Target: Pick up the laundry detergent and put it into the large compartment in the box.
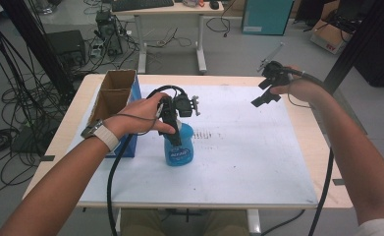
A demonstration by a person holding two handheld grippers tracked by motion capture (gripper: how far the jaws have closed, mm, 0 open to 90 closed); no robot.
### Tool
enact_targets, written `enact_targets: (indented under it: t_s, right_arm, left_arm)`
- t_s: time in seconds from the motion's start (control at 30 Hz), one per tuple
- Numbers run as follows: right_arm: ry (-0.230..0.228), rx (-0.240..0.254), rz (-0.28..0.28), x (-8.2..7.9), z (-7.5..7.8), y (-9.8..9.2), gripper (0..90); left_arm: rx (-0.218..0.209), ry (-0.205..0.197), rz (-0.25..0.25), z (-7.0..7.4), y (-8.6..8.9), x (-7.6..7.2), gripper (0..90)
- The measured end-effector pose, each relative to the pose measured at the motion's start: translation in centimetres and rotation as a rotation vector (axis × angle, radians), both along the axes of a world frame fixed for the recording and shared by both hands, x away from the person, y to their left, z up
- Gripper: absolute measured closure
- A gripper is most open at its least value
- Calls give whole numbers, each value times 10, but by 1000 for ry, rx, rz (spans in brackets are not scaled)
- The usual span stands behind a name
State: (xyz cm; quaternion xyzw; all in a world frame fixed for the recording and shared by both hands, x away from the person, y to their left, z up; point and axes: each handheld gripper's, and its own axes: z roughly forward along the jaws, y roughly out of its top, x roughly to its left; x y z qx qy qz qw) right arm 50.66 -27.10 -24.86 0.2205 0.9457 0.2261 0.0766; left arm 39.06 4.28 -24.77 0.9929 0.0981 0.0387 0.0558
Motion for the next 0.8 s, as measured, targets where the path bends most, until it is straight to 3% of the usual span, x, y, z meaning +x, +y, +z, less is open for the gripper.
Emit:
enact_targets:
  t_s: [0.8]
  right_arm:
    - [0,-1,0,1,0,0,110]
  left_arm:
    - [-1,3,2,0,1,0,81]
